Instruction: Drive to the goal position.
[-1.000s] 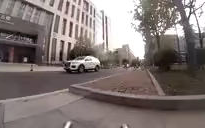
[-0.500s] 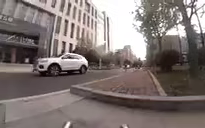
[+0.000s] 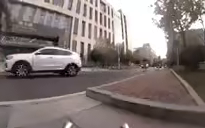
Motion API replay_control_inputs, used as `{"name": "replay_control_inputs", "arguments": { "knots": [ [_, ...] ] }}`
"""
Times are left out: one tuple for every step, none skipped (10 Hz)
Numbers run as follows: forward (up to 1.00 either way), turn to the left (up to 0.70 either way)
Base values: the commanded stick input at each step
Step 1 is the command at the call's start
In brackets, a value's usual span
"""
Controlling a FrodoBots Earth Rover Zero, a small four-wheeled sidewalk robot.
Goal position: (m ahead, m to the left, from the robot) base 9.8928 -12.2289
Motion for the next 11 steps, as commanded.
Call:
{"name": "replay_control_inputs", "arguments": {
  "knots": [
    [1.0,0.39],
    [1.0,0.39],
    [0.99,0.4],
    [0.99,0.38],
    [0.99,0.18],
    [0.99,0.0],
    [0.98,0.0],
    [0.98,0.0],
    [0.98,0.0],
    [0.97,0.0],
    [0.94,-0.15]
  ]
}}
